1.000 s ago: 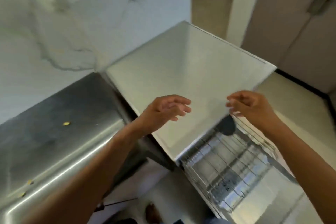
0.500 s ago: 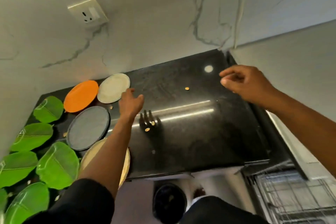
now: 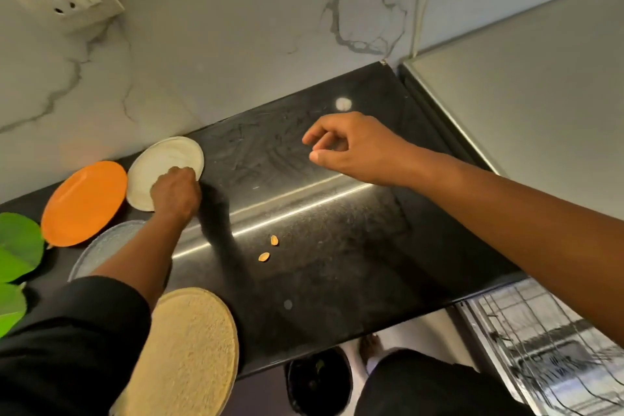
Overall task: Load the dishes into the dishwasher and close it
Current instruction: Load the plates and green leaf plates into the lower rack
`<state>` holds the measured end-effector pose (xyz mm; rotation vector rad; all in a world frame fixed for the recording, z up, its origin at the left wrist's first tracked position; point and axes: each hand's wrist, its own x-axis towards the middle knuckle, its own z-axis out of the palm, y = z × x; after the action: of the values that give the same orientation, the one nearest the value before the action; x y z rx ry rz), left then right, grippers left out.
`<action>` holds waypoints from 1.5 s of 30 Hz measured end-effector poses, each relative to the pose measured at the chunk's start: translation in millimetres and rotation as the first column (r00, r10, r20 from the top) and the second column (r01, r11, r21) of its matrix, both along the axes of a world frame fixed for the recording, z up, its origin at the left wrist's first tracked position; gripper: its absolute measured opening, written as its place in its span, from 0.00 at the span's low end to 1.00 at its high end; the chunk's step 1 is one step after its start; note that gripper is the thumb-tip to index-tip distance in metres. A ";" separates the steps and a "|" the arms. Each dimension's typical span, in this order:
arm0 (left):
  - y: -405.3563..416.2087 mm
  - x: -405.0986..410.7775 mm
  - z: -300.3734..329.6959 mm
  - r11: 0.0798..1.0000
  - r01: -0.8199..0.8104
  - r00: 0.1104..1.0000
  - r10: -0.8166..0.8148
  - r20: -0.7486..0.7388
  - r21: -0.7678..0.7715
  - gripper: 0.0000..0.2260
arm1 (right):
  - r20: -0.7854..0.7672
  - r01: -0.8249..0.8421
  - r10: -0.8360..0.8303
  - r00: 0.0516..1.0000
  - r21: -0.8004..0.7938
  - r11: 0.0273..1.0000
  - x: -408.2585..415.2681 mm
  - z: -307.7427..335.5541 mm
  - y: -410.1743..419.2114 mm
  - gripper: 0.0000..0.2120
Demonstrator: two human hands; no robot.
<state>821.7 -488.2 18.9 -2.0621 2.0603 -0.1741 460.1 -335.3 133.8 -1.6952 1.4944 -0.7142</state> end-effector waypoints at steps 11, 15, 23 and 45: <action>4.4 -43.9 40.5 0.949 0.230 0.968 -0.245 -0.045 -0.217 0.11 | 0.055 0.160 -0.162 0.985 0.043 0.986 -15.1 -12.4 7.2 0.09; 19.6 -100.4 93.3 0.873 0.263 0.914 -0.361 -0.183 -0.411 0.11 | 0.125 0.222 -0.235 0.964 0.113 0.969 -15.0 -12.0 10.9 0.09; 90.2 -237.1 169.2 0.481 0.545 0.458 -0.857 -0.237 -0.686 0.04 | 0.748 0.065 -0.540 0.385 0.562 0.825 -59.6 21.2 34.9 0.41; 400.7 -619.0 90.6 -0.149 0.902 -0.339 -0.824 -0.454 -0.404 0.17 | 0.573 0.892 -0.815 0.084 0.320 0.318 -424.9 -15.6 457.0 0.20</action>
<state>202.7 -87.5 109.5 0.4096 3.3968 0.5170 35.2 121.7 118.1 -0.1911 1.7927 -1.8400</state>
